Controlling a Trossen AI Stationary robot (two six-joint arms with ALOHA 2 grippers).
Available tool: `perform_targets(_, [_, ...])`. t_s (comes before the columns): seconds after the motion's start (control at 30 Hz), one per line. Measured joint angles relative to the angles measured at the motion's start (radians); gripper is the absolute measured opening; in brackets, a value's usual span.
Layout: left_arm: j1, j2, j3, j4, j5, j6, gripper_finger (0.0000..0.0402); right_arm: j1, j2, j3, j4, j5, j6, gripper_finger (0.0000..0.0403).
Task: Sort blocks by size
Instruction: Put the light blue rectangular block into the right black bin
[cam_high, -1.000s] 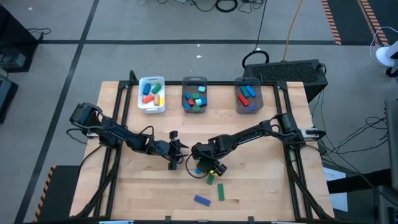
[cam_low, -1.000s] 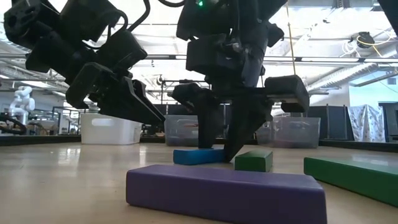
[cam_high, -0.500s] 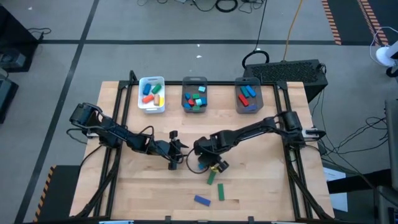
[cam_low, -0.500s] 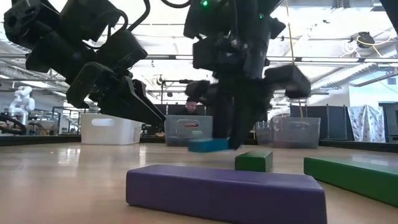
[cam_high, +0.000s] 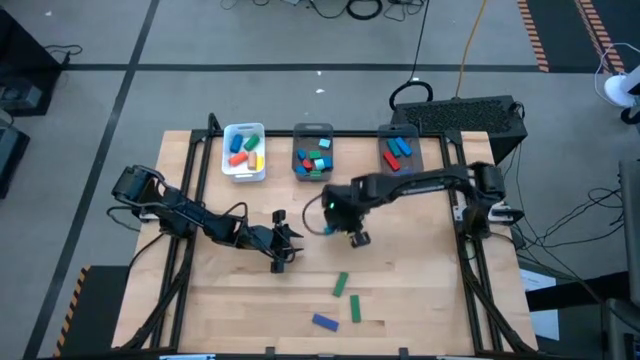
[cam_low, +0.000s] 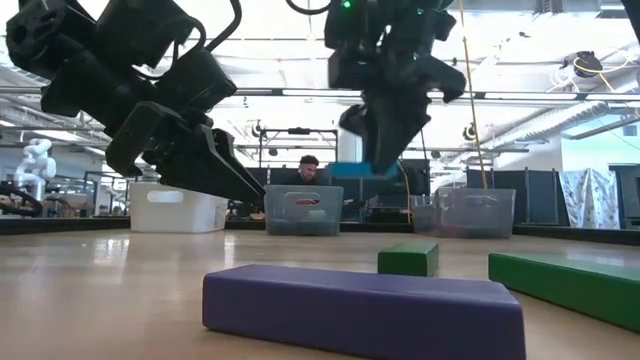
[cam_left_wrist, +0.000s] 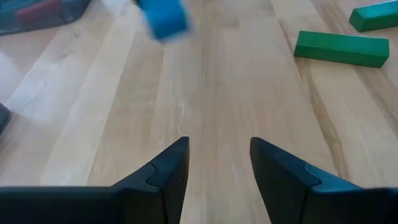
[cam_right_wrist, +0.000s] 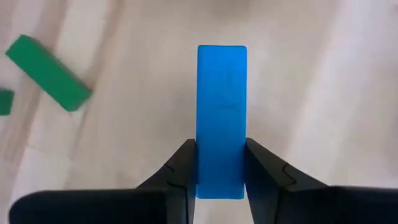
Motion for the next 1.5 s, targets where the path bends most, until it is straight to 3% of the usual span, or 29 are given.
perform_targets(0.2, [0.0, 0.0, 0.0, -0.007, 0.0, 0.0, 0.0173, -0.087, -0.107, 0.0, -0.076, 0.091, 0.002, 0.0083])
perform_targets(0.53, [0.0, 0.0, 0.0, -0.023, 0.0, -0.001, 0.0173, -0.277, -0.331, -0.04, -0.115, 0.133, 0.06, 0.0083])
perform_targets(0.67, [0.0, 0.0, 0.0, -0.024, 0.0, -0.001, 0.0173, -0.373, -0.403, -0.109, -0.109, 0.206, 0.117, 0.0083])
perform_targets(0.9, [-0.002, 0.0, 0.0, -0.023, 0.0, -0.002, 0.0173, -0.543, -0.495, -0.334, 0.02, 0.206, 0.228, 0.0083])
perform_targets(1.17, [-0.002, 0.0, 0.0, -0.012, 0.0, -0.001, 0.0173, -0.711, -0.508, -0.515, 0.242, 0.205, 0.333, 0.0083])
perform_targets(1.5, [-0.002, 0.0, 0.0, -0.012, 0.0, 0.0, 0.0173, -0.826, -0.436, -0.541, 0.281, 0.198, 0.434, 0.0085])
